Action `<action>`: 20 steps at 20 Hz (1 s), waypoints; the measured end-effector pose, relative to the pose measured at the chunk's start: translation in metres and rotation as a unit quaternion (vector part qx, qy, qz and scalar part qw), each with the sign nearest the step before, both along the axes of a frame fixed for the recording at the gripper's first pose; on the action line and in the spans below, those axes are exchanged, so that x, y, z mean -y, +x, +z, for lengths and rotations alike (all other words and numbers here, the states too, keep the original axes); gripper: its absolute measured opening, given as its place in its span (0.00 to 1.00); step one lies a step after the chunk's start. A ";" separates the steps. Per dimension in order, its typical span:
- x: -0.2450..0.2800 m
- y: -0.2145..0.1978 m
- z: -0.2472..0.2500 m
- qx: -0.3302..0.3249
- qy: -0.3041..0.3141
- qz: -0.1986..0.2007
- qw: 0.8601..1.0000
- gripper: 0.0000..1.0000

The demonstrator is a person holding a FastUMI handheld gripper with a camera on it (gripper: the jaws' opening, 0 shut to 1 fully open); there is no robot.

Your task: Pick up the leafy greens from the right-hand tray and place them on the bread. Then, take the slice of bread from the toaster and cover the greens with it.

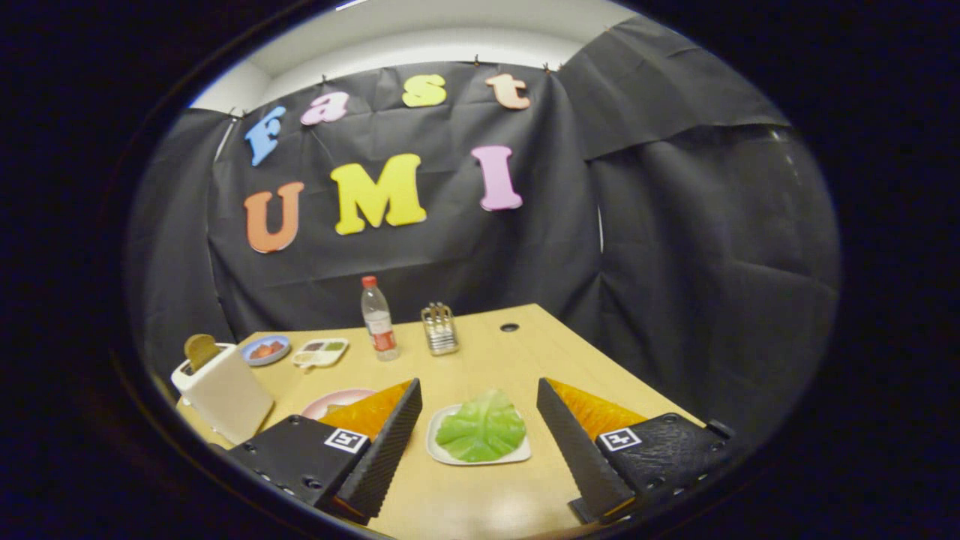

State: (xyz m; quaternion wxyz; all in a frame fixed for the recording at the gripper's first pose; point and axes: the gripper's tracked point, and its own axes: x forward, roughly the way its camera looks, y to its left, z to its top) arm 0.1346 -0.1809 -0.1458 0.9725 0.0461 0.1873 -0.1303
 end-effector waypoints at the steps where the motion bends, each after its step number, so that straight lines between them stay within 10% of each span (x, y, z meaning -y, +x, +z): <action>1: 0.007 0.012 -0.011 -0.012 0.008 0.001 1.000 0.95; 14: 0.045 0.111 -0.132 -0.194 0.048 0.006 0.980 0.95; 20: 0.040 0.113 -0.152 -0.237 0.054 0.014 0.970 0.68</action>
